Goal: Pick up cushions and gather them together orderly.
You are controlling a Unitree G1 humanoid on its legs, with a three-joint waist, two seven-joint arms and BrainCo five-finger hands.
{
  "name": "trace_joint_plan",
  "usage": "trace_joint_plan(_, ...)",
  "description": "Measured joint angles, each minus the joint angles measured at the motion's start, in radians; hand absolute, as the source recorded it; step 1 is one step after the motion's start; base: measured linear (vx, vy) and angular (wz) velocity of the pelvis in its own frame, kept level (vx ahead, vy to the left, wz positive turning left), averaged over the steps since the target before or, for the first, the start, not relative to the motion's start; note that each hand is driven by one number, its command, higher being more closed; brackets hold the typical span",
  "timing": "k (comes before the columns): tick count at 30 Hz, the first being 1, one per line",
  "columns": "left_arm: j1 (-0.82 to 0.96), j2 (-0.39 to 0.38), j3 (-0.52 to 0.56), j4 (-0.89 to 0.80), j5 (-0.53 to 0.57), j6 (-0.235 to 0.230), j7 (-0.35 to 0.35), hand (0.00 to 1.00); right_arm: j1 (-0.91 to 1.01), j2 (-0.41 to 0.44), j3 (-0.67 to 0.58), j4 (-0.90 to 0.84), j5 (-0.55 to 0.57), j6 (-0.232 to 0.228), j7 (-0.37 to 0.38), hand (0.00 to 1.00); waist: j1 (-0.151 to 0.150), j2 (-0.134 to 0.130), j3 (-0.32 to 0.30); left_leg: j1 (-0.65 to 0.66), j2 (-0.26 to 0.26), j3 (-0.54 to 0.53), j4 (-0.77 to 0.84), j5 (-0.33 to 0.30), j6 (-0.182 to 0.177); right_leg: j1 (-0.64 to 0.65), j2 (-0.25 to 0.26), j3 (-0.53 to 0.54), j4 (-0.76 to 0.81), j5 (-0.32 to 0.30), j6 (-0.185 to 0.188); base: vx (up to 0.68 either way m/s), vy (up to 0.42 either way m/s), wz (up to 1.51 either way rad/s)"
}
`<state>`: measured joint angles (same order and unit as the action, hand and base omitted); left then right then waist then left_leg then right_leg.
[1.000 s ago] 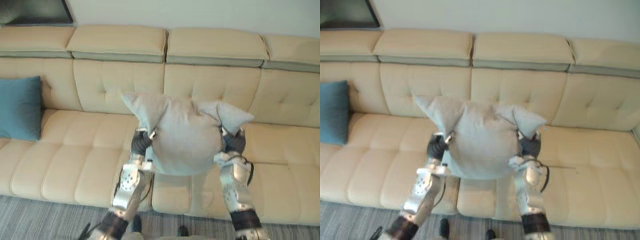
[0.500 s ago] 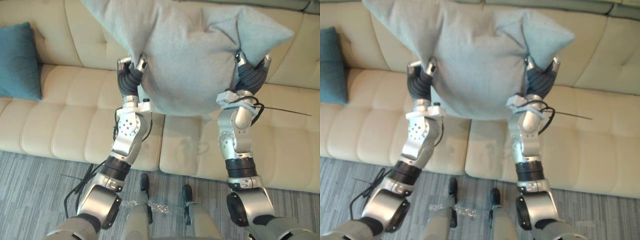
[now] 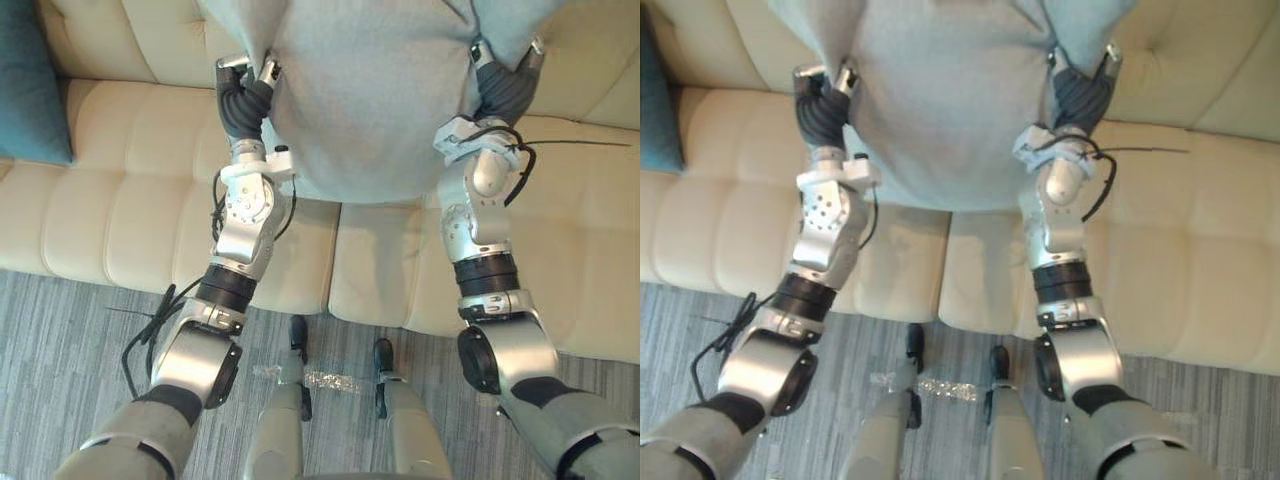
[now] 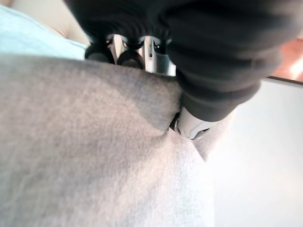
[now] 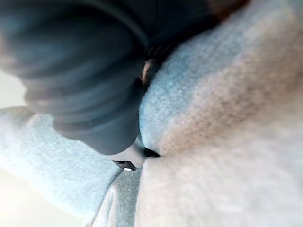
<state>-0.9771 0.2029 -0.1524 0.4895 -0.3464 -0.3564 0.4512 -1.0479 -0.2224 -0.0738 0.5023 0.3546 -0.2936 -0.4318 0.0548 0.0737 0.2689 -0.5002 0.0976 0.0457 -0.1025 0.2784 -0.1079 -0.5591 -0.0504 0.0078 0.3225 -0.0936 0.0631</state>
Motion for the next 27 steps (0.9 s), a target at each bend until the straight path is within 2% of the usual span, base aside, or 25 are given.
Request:
trace_joint_plan(5,-0.058,0.011,0.000,0.073,0.002,0.015,-0.004,1.00,-0.055,-0.018,0.000,0.073,0.008,0.022,0.008,1.00,0.001,0.006,0.014,-0.041,0.000,-0.005,-0.001,0.005,-0.007,-0.039,0.000,-0.001,0.001,0.002,-0.003,-0.01,-0.015,0.01)
trace_joint_plan(12,-0.109,0.022,-0.002,0.080,0.029,0.024,0.001,1.00,-0.110,-0.062,0.006,0.106,0.007,0.036,0.011,1.00,-0.001,0.017,0.057,-0.083,0.002,-0.030,-0.001,0.019,-0.013,-0.069,-0.001,-0.022,0.005,0.002,-0.003,0.01,-0.021,0.08)
trace_joint_plan(17,-0.117,0.030,-0.003,0.083,0.081,0.062,0.005,1.00,-0.113,-0.069,0.006,0.123,0.006,0.049,0.010,1.00,0.002,0.020,0.062,-0.088,-0.001,-0.035,-0.001,0.027,-0.024,-0.070,-0.004,-0.029,0.005,0.002,-0.004,0.03,-0.031,0.06)
trace_joint_plan(18,-0.120,0.033,-0.005,0.083,0.094,0.067,0.005,1.00,-0.113,-0.071,0.006,0.130,0.004,0.052,0.009,0.00,0.003,0.020,0.062,-0.089,-0.001,-0.036,-0.001,0.027,-0.024,-0.071,-0.004,-0.029,0.005,0.002,-0.004,0.03,-0.027,0.00)
trace_joint_plan(19,-0.125,0.035,-0.005,0.083,0.105,0.073,0.005,0.00,-0.115,-0.074,0.006,0.136,0.000,0.057,0.007,0.00,0.003,0.020,0.062,-0.090,-0.001,-0.036,-0.001,0.027,-0.024,-0.073,-0.004,-0.029,0.005,0.002,-0.004,0.00,0.000,0.00)
trace_joint_plan(23,-0.162,0.049,-0.004,0.082,0.110,0.085,0.023,0.00,-0.123,-0.100,-0.014,0.124,-0.003,0.068,-0.027,0.00,0.002,0.020,0.062,-0.122,0.000,-0.041,-0.001,0.026,-0.024,-0.111,-0.004,-0.028,0.016,0.002,-0.004,0.00,-0.004,-0.01)
trace_joint_plan(27,-0.168,0.049,0.000,0.080,0.107,0.086,0.033,0.00,-0.117,-0.101,-0.096,0.063,-0.003,0.075,-0.064,0.00,0.004,0.024,0.072,-0.130,0.002,-0.039,-0.001,0.026,-0.024,-0.128,-0.008,-0.027,0.031,0.002,-0.004,0.00,0.000,0.00)
